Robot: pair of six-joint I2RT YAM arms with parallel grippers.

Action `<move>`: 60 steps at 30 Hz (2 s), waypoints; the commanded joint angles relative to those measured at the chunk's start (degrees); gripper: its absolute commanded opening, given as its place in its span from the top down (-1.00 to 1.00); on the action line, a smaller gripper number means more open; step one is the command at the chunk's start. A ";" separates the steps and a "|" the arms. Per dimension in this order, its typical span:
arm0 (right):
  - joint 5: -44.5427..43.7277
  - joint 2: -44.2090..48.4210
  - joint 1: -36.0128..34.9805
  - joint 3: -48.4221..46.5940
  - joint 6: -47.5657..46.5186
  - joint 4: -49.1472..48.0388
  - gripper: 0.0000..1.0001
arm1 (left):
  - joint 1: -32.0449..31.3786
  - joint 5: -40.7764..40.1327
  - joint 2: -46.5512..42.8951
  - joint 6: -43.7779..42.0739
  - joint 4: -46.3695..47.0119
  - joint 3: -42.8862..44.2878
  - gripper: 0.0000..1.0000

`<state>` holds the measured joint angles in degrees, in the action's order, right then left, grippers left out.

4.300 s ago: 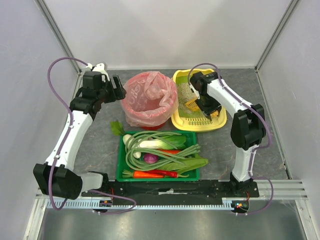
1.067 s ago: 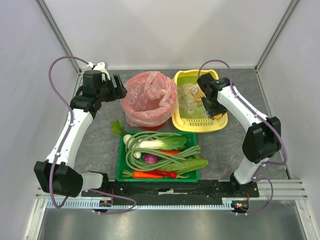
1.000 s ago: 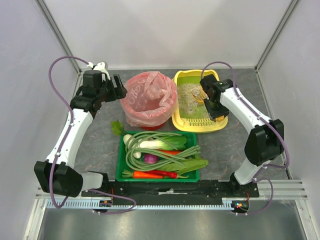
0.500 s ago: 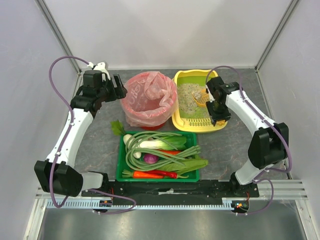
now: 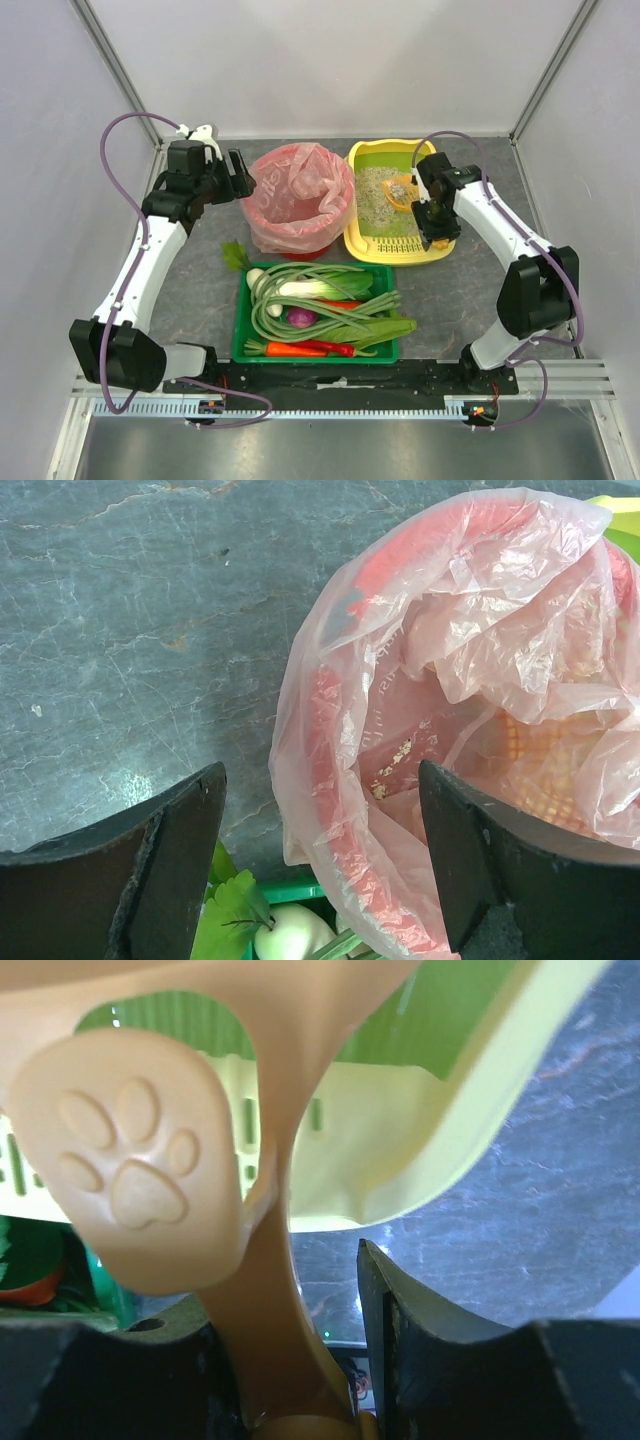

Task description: Clean the litter box

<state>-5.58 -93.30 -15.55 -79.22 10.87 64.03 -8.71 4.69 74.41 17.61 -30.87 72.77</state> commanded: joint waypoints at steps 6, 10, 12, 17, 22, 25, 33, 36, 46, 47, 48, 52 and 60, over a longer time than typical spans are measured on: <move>1.28 1.71 -2.10 0.39 -0.85 -3.56 1.00 | 0.18 0.94 -0.58 1.29 1.87 0.09 -0.68; -0.75 1.80 0.52 0.91 0.55 -3.12 1.00 | 0.18 1.37 -0.15 1.55 1.96 0.44 -0.67; 1.45 1.80 -2.09 -0.84 -0.85 -3.38 1.00 | 0.18 1.38 0.03 1.56 1.87 0.53 -0.67; -2.68 1.27 -0.46 -0.41 -0.07 -2.42 1.00 | 0.18 1.29 0.21 1.73 1.96 0.35 -0.67; -1.95 2.33 -4.13 -1.82 0.02 -2.51 1.00 | 0.18 0.85 -0.14 1.47 1.96 0.35 -0.67; -0.41 2.42 1.04 0.29 1.25 -2.51 1.00 | 0.18 1.02 -0.06 1.47 1.96 0.35 -0.67; -1.29 2.42 1.57 -0.23 -0.50 -1.36 1.00 | 0.18 1.46 -0.06 1.73 2.13 0.00 -0.67; -2.74 3.91 -3.86 -1.11 -1.65 -2.85 1.00 | 0.18 1.12 -0.58 1.73 2.04 -0.17 -0.67; -4.09 3.39 -0.48 0.02 -0.25 -3.56 1.00 | 0.18 1.02 -0.94 1.47 1.96 -0.26 -0.67; -2.43 2.95 0.69 0.03 0.54 -3.21 1.00 | 0.18 1.11 -1.02 1.38 1.96 -0.35 -0.67; 0.63 2.25 0.61 -0.32 0.46 -2.95 1.00 | 0.18 1.11 -1.02 1.47 2.04 -0.26 -0.67; -7.12 2.24 -5.81 -1.99 -0.68 -1.37 1.00 | 0.18 0.93 -1.20 1.47 2.04 -0.61 -0.67; -8.83 1.54 -5.99 -2.79 -1.03 -0.49 1.00 | 0.18 0.67 -1.20 1.29 1.96 -0.44 -0.67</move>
<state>-10.92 -91.88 -19.20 -79.05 10.26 62.61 -8.71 5.04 74.41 17.67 -30.72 72.36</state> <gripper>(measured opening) 0.470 0.837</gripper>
